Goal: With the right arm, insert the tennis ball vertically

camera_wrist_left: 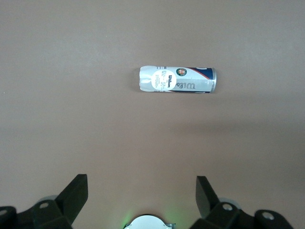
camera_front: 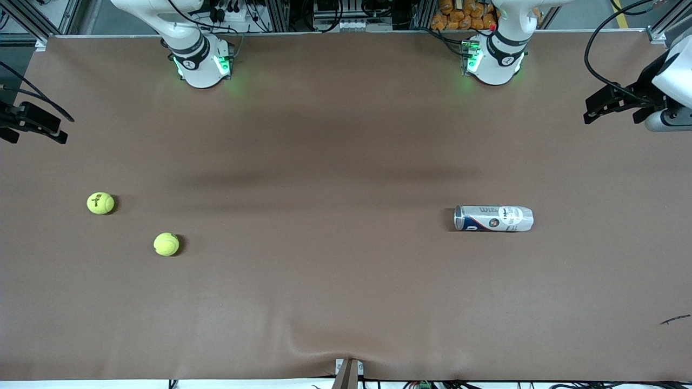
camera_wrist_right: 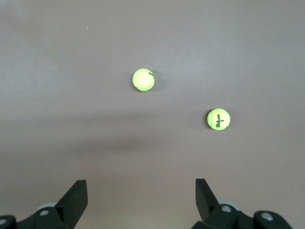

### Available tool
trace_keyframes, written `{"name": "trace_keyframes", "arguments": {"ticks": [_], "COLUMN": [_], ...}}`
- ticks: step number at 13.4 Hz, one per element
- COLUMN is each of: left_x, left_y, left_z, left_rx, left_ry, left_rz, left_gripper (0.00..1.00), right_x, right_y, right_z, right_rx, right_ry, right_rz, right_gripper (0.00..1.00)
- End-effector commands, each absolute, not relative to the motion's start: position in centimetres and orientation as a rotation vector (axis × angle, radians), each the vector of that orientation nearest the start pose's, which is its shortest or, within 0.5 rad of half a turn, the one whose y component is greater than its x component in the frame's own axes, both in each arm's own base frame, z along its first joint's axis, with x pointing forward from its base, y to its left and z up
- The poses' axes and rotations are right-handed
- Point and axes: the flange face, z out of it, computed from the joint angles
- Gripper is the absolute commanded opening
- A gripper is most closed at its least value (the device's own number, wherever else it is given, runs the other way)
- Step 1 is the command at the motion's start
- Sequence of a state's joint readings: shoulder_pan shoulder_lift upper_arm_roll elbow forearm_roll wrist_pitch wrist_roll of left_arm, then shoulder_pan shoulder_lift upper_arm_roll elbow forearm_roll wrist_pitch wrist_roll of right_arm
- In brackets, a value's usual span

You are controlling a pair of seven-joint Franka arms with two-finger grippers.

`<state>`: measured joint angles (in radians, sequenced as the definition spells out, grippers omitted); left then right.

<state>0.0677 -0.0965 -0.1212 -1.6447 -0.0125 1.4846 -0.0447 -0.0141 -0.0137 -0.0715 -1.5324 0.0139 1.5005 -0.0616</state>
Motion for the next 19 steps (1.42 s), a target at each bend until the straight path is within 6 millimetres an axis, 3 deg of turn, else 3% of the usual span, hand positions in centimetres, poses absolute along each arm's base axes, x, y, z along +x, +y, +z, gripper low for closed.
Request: {"name": "trace_keyframes", "arguments": {"ticks": [1,19], "left_x": [51.4,51.21], "left_y": [-2.9,-3.03], "left_z": [64.13,63.79], "left_rx": [-3.125,-3.086], "left_ry": [0.037,0.024], "left_rz": [0.101,0.139], "left_gripper": [1.0,1.0], "right_x": [53.62,53.75], "right_y": [-4.4,-4.33], "right_z": [65.29,65.39], "right_rx": [-3.13,-3.124], "right_ry": [0.02,0.044], "right_rz": [0.018,0.015], "right_gripper": [1.0,1.0]}}
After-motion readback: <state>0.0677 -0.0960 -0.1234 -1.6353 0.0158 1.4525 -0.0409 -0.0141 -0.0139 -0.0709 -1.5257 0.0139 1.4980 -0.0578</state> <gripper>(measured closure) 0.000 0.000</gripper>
